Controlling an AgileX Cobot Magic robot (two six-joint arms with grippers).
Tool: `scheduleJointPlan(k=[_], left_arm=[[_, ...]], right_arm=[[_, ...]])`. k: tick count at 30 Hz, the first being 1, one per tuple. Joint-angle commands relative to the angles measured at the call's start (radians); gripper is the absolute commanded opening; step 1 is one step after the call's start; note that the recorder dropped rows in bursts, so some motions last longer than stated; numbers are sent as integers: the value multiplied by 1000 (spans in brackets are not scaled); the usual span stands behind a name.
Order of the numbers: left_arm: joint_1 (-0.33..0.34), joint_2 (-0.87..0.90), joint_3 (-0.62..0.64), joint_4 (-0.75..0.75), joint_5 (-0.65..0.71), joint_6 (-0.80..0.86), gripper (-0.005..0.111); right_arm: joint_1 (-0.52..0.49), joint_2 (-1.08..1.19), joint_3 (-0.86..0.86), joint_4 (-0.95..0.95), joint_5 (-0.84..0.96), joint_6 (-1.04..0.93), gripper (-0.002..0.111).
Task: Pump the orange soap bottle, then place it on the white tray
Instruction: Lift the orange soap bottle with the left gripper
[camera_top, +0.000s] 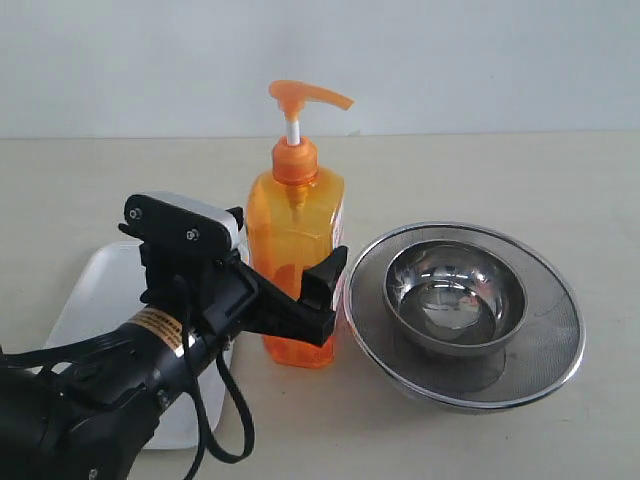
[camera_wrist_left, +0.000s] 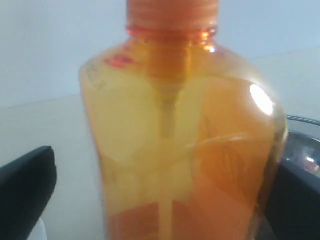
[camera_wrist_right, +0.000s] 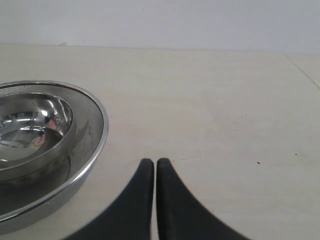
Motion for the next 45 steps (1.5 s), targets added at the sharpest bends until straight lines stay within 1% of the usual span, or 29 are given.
scheduleJointPlan(k=[1,3,6,19,23,28,38,40,41,45], left_arm=[[36,3,-53,-34,-20,9,99],[50,3,-86,-34,-5,9,99],[51,3,-104,-34,7,9,99],[51,3,-105,-26,7,9,99],[51,3,-105,-26,22,-4,99],[51,7,-105,-26,78,-23,99],[51,15,-105,-34,73,-24,97],[51,15,-105,-38,73,-24,93],[51,15,-105,-38,73,-24,89],[51,15,-105,-38,73,-24,69]], right_arm=[[-3,-4,0,-6,-12,0,0],[-3,-4,0,-6,-12,0,0],[-3,-4,0,-6,-12,0,0],[-3,-4,0,-6,-12,0,0],[-3,-4,0,-6,-12,0,0],[-3,-4,0,-6,-12,0,0],[-3,-4,0,-6,-12,0,0],[-3,-4,0,-6,-12,0,0],[-3,-4,0,-6,-12,0,0],[-3,-4,0,-6,-12,0,0]])
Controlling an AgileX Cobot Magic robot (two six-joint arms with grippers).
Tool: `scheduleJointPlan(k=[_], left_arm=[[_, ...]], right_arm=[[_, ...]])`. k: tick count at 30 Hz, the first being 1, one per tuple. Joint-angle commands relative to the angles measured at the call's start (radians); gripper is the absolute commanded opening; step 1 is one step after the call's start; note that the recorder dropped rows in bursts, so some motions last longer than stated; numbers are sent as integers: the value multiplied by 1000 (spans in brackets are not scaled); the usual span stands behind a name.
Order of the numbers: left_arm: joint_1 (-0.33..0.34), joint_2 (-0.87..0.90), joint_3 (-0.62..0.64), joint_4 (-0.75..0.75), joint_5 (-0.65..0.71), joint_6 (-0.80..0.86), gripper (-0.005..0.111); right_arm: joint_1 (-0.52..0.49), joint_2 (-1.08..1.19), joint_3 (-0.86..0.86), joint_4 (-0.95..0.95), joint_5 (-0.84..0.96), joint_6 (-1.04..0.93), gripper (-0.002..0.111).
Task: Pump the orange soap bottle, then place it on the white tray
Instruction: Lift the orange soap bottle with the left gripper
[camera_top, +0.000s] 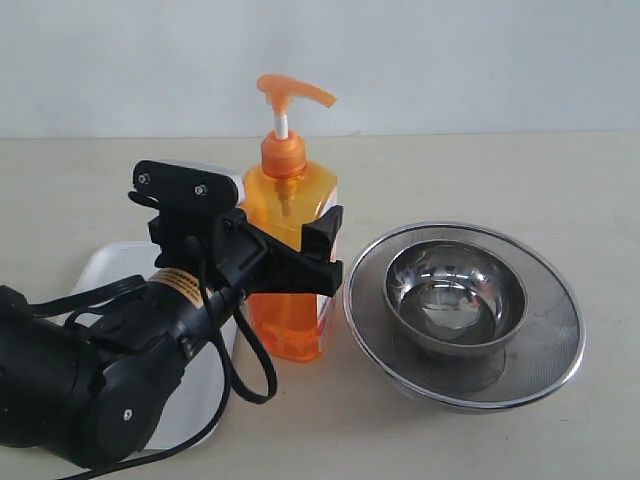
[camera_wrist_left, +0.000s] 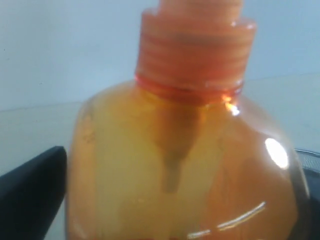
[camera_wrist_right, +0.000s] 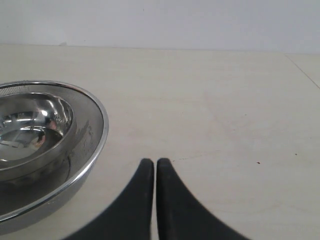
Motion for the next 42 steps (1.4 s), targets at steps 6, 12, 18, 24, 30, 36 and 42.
scheduleJointPlan(k=[6,12,18,24,30,36,42], left_arm=[[3,2,-4,-11,0,-6,35],[3,2,-4,-7,1,43,5],[3,2,-4,-7,1,43,5],[3,2,-4,-7,1,43,5],[3,2,-4,-30,1,43,5],[3,2,-4,-24,1,43,5],[3,2,-4,-21,1,43,5]], right_arm=[[-3,-4,0,-6,-12,0,0],[-3,-4,0,-6,-12,0,0],[-3,-4,0,-6,-12,0,0],[-3,-4,0,-6,-12,0,0],[-3,-4,0,-6,-12,0,0],[-3,-4,0,-10,-22,0,0],[-3,-4,0,-13,-24,0,0]])
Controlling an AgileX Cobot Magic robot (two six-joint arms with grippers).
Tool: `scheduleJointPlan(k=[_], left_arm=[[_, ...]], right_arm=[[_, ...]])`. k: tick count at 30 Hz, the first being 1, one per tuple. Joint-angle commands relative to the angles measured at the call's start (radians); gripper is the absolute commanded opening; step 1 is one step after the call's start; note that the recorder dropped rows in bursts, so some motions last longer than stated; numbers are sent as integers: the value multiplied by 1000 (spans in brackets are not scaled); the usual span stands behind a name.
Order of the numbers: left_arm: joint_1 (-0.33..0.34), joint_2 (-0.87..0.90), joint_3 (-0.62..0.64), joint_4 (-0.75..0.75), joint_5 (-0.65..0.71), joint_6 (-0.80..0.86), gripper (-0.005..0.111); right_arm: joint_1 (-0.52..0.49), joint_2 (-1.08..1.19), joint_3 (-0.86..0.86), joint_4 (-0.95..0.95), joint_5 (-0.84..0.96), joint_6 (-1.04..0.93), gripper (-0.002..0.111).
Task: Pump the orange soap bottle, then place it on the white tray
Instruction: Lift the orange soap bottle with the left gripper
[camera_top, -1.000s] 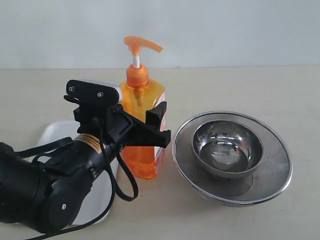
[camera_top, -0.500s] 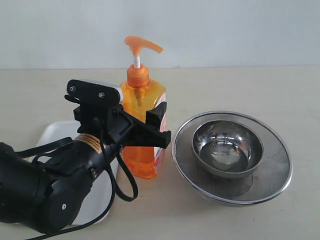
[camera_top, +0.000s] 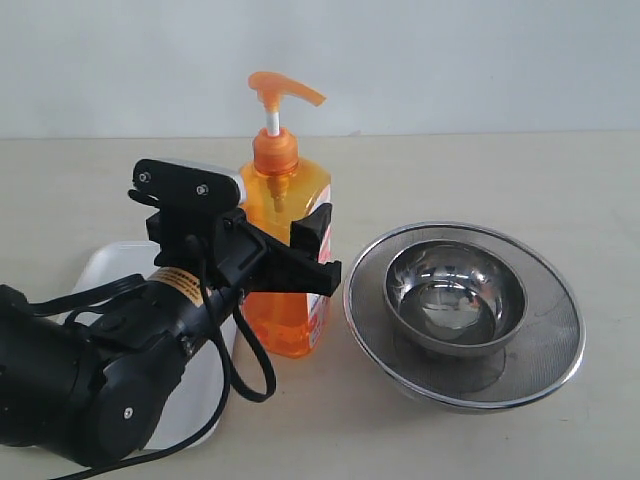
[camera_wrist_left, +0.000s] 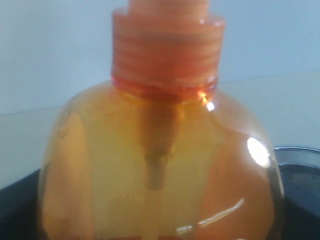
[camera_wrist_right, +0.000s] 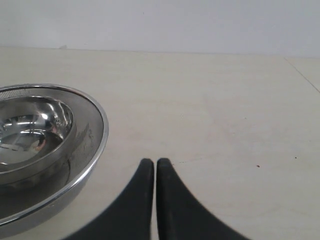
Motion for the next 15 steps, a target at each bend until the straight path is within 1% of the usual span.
scheduleJointPlan(k=[1,4,8,10,15], left_arm=[[3,2,-2,-10,1,18,5],[3,2,-2,-10,1,35,5],[3,2,-2,-10,1,42,5],[3,-1,-2,-10,12,108,5],[3,-46,-2,-14,86,284,5]], right_arm=[[-3,-4,0,-13,-13,0,0],[-3,-4,0,-13,-16,0,0],[-3,-4,0,-7,-79,0,0],[-3,-4,0,14,-121,0,0],[-3,-4,0,22,-248,19,0]])
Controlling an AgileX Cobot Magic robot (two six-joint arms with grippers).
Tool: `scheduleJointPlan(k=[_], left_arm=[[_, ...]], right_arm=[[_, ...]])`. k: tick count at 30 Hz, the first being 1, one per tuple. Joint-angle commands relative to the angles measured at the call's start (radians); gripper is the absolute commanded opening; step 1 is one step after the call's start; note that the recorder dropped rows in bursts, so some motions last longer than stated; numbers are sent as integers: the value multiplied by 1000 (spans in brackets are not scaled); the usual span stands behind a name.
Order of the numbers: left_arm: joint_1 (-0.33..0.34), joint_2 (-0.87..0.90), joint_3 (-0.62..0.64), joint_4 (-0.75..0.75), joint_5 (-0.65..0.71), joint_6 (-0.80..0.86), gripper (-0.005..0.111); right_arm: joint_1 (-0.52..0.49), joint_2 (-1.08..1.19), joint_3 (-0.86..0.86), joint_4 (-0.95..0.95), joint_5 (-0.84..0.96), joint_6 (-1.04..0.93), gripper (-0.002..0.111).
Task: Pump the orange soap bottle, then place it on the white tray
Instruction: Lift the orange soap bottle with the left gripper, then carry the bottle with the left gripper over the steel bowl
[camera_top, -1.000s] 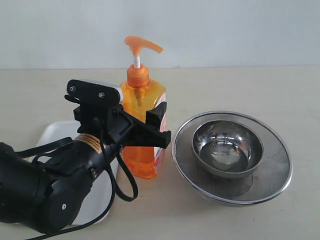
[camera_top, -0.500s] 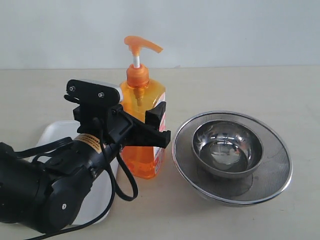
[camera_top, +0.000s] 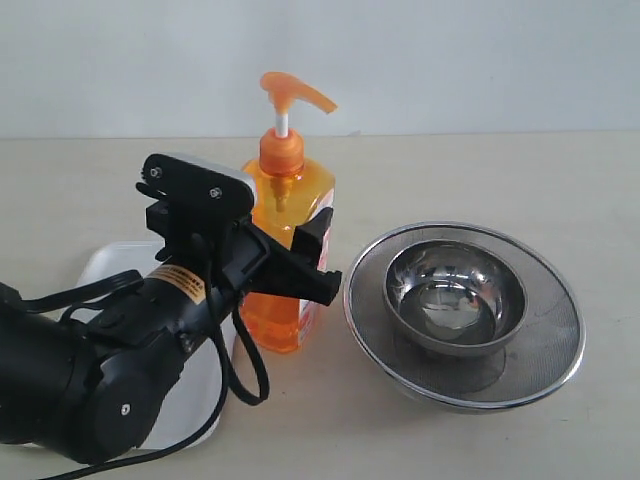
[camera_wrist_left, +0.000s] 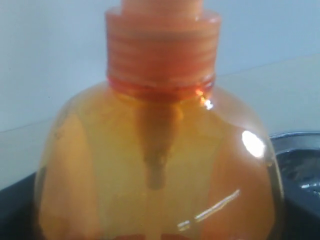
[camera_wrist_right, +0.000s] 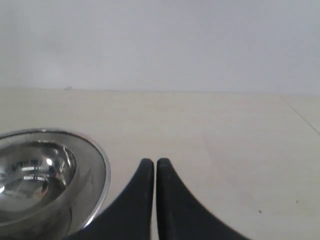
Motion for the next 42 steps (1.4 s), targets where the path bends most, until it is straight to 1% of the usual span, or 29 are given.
scheduleJointPlan(k=[1,6,8,13,14,16,18,20,23,25,29,34,42], left_arm=[[3,-45,-1,-21,76,168,5],[3,-83,-1,-21,143,168,5],[3,-83,-1,-31,150,168,5],[0,-83,-17,-108,185,175,5],[-10,-83,-26,-126,187,186,5],[-33,-79,-50,-176,187,238,5],[-60,-68,-85,-249,185,329,5],[-92,-49,-130,-364,179,437,5],[-133,-10,-195,-540,123,569,5],[-155,8,-212,-571,90,583,5],[-182,27,-226,-601,67,588,5],[-184,67,-285,-742,24,704,5],[-186,116,-367,-776,53,706,5]], right_arm=[[-3,-4,0,13,-121,29,0],[-3,-4,0,55,-171,114,0],[-3,-4,0,60,-200,152,0],[-3,-4,0,60,-235,155,0],[-3,-4,0,60,-235,155,0],[-3,-4,0,50,-232,155,0],[-3,-4,0,52,-225,155,0],[-3,-4,0,52,-225,155,0],[-3,-4,0,52,-225,159,0],[-3,-4,0,52,-223,159,0],[-3,-4,0,63,-222,159,0],[-3,-4,0,70,-221,187,0],[-3,-4,0,70,-183,216,0]])
